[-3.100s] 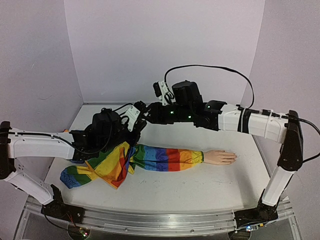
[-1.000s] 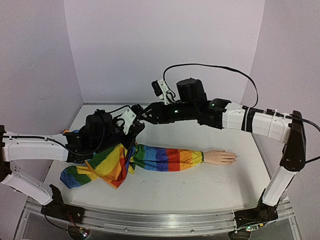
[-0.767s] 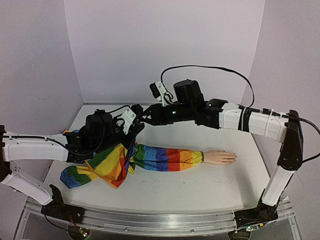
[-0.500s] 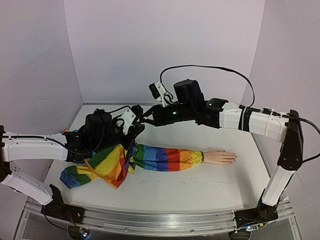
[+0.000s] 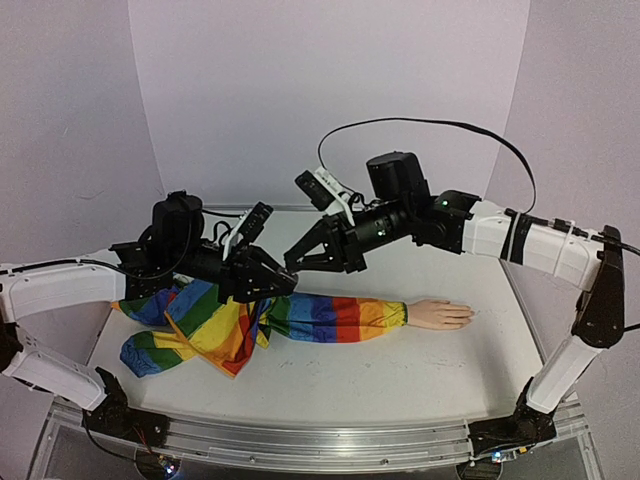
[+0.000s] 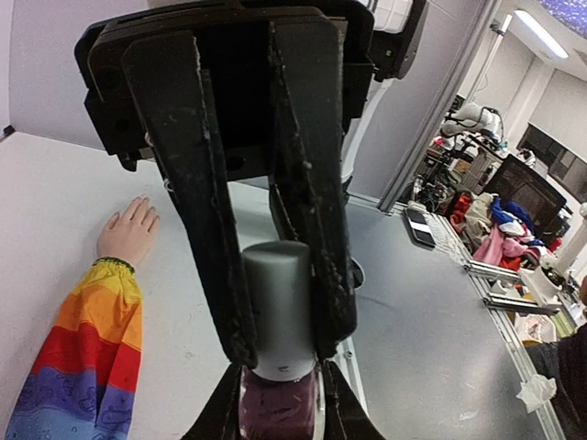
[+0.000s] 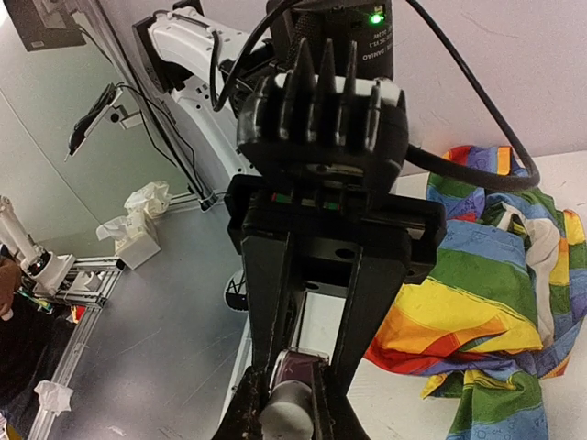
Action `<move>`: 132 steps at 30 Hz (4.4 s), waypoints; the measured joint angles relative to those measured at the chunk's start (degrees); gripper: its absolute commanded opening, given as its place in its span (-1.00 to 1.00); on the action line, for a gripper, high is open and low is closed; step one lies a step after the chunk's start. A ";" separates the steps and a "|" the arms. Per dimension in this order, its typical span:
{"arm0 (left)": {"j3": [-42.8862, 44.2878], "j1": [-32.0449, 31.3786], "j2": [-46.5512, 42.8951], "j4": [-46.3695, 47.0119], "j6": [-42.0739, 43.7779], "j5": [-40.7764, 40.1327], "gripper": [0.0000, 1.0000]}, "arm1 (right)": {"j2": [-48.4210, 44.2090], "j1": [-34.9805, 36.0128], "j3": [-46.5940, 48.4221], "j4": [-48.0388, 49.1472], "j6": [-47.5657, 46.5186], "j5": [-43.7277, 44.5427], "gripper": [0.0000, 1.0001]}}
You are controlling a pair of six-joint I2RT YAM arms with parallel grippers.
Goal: Paint the nails
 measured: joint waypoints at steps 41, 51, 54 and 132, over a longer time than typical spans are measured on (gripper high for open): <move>-2.86 -5.53 -1.57 3.52 11.21 -57.22 -1.00 | 7.19 -0.46 7.06 5.27 30.27 29.94 -0.38; -2.86 -6.27 -1.29 3.52 12.70 -58.14 -1.00 | 8.07 -0.48 7.85 5.95 30.51 28.00 -0.41; -2.84 -6.32 -1.29 3.50 12.92 -58.42 -1.00 | 8.07 -0.46 7.85 6.01 30.32 27.47 -0.44; -2.75 -4.55 -1.73 0.52 15.85 -51.04 -1.00 | 7.10 0.50 8.50 -1.77 24.11 27.89 -1.00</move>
